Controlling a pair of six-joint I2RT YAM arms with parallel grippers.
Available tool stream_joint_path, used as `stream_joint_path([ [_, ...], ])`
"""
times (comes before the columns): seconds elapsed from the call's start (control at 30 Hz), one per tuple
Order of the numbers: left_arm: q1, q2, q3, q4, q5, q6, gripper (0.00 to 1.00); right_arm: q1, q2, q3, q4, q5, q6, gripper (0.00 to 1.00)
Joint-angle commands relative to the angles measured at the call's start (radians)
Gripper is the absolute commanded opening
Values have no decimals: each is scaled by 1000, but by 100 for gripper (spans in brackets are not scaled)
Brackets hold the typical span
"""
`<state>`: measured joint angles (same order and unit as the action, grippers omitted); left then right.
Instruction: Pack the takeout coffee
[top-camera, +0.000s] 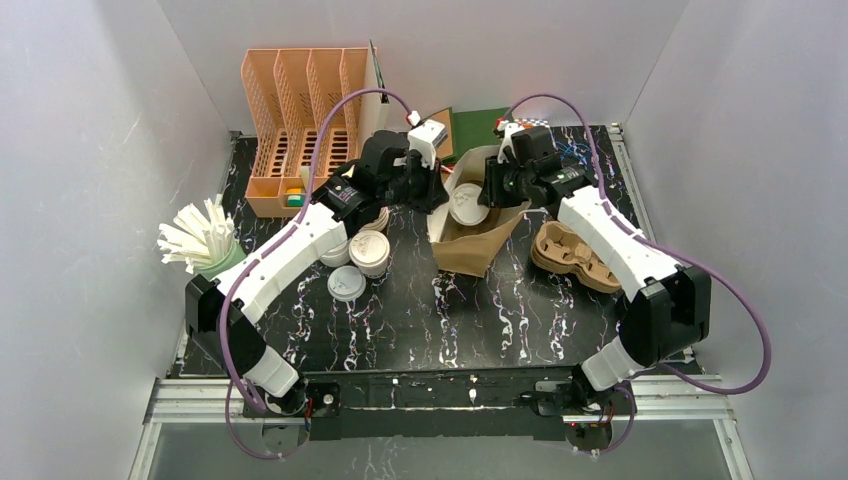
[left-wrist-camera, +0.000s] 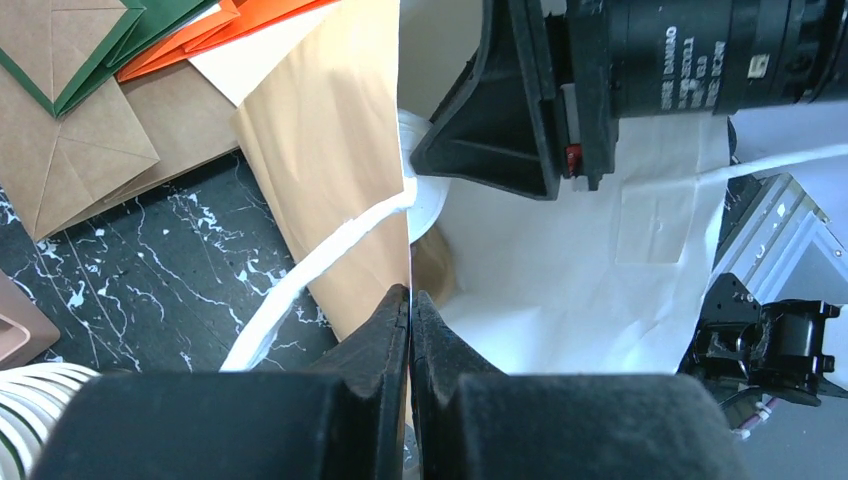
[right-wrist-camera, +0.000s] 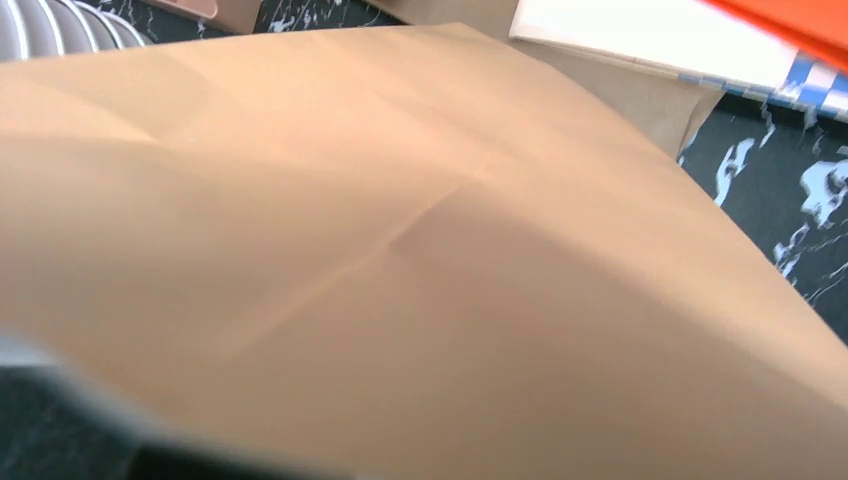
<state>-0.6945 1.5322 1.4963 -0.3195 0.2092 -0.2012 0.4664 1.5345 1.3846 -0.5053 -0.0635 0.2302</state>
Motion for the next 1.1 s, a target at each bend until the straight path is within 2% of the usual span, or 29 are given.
stream_joint_path([
  [0.0, -9, -46, -5, -26, 14, 19, 0, -57, 21, 76, -121, -109, 94, 31],
  [0.17, -22, -45, -12, -16, 8, 29, 0, -106, 84, 71, -125, -158, 186, 31],
  [0.3, -31, -40, -10, -10, 11, 20, 0, -109, 133, 79, -87, -131, 234, 31],
  [0.43, -32, -39, -9, -9, 1, 9, 0, -109, 167, 84, -77, -88, 262, 35],
  [0.67, -32, -44, -28, -9, -17, 8, 0, -107, 223, 115, -117, 15, 263, 54],
  [0.83, -34, -40, -26, -10, -27, 11, 0, -90, 233, 149, -146, 116, 249, 56],
  [1.07, -33, -50, -28, -16, -27, 9, 0, -71, 204, 164, -92, 200, 294, 57],
])
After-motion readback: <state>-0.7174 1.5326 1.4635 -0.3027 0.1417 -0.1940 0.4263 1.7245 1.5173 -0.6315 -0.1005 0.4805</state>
